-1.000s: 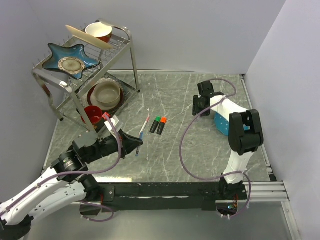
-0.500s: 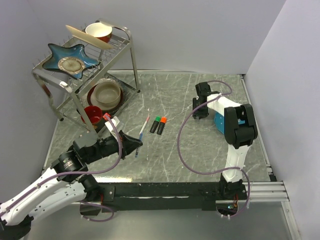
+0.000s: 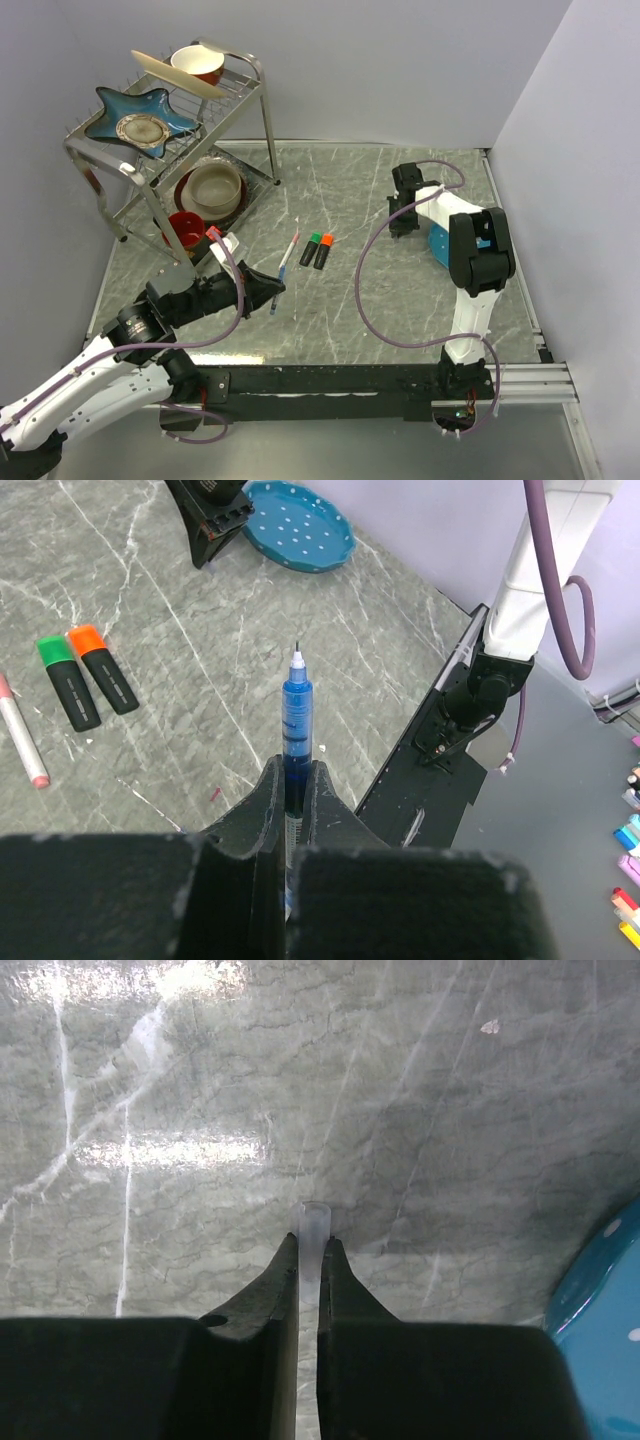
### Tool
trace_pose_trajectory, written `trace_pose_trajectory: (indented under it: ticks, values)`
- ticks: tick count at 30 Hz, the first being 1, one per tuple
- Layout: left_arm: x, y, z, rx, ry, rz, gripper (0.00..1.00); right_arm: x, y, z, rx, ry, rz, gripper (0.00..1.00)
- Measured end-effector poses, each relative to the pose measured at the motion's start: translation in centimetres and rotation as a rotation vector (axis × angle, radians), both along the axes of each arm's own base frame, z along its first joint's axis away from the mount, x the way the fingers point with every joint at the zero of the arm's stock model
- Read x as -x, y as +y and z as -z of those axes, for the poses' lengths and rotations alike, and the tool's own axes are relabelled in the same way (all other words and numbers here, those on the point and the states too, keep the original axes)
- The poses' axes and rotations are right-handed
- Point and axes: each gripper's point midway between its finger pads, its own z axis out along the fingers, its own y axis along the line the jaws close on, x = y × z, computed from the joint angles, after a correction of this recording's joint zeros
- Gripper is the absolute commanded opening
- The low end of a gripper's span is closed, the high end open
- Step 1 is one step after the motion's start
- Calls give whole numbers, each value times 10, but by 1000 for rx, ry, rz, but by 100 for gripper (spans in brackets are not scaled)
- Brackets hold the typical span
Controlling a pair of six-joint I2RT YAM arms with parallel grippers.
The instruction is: Insert the pens into the pen caps
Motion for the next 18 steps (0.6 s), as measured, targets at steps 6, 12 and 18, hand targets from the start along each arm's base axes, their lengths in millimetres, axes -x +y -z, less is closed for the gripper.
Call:
trace_pose_trajectory:
  ticks: [6, 12, 18]
  values:
    - [0, 0, 0, 3, 3, 0, 1, 0, 1, -1, -4, -2, -1, 0]
    - [-5, -8, 6, 13, 37, -4, 1, 9, 3, -2, -30, -5, 11, 0]
    - [-7, -18, 30, 6, 117, 3, 1, 26, 2, -2, -43, 2, 30, 0]
